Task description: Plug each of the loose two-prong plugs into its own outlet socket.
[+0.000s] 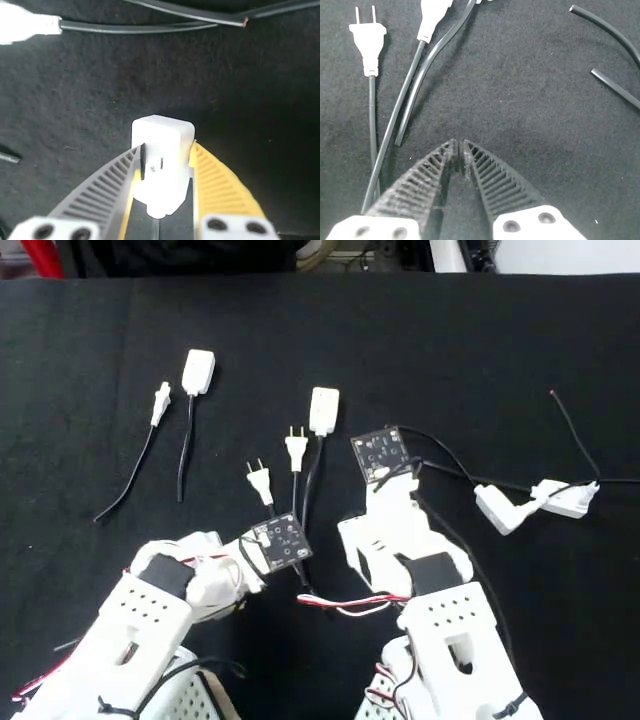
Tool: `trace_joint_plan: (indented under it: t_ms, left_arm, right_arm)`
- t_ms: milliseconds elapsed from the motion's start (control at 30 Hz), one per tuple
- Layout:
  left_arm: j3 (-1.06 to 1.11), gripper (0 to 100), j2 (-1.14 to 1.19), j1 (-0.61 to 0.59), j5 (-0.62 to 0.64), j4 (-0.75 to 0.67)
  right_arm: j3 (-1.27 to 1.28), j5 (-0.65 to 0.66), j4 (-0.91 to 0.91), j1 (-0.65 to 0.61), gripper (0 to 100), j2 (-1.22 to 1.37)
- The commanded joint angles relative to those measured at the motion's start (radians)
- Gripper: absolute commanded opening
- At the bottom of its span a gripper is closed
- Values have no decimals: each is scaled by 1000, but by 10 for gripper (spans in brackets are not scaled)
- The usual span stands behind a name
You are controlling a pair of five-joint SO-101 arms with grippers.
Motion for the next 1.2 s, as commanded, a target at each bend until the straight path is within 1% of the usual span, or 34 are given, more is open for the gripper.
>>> trace_joint_plan:
  t_ms: [0, 67, 133, 200, 300, 333, 400, 467, 600, 700, 800, 933, 1000, 1167]
  left_arm:
    - [8, 223, 15, -27, -28, -3]
    - [-5, 253, 52, -27, -28, -3]
    - [-41, 248, 121, -27, -29, -5]
    - [-88, 245, 219, -33, -29, -20]
    - [-199, 245, 393, -81, -29, -28]
    - [-234, 237, 451, -94, -29, -32]
    - [-295, 191, 546, -105, -55, -25]
    - [-337, 157, 605, -105, -64, -15]
    - [-357, 145, 609, -104, -64, 12]
    - [-357, 145, 557, -99, -63, 20]
    - [-358, 139, 457, -53, -23, 52]
    - [-360, 23, 330, 27, 66, 55]
    - [-354, 40, 302, 62, 91, 55]
    - [-314, 32, 308, 117, 124, 46]
  right_arm:
    - [-4, 9, -18, -11, 15, -13]
    - [-4, 9, -17, -11, 15, -13]
    - [-4, 9, -15, -11, 15, -13]
    - [-4, 9, -15, -11, 15, -13]
    - [-4, 9, -14, -11, 15, -13]
    - [-4, 9, -14, -11, 15, -13]
    - [-4, 9, -14, -11, 15, -13]
    - [-4, 9, -14, -11, 15, -13]
    - [-4, 9, -14, -11, 15, -13]
    - [-4, 9, -15, -11, 15, -13]
    - [-4, 9, -15, -11, 15, -13]
    - [-4, 29, -14, -11, 15, -13]
    - [-4, 29, -14, -9, 15, -16]
    - [-4, 29, -14, -8, 15, -18]
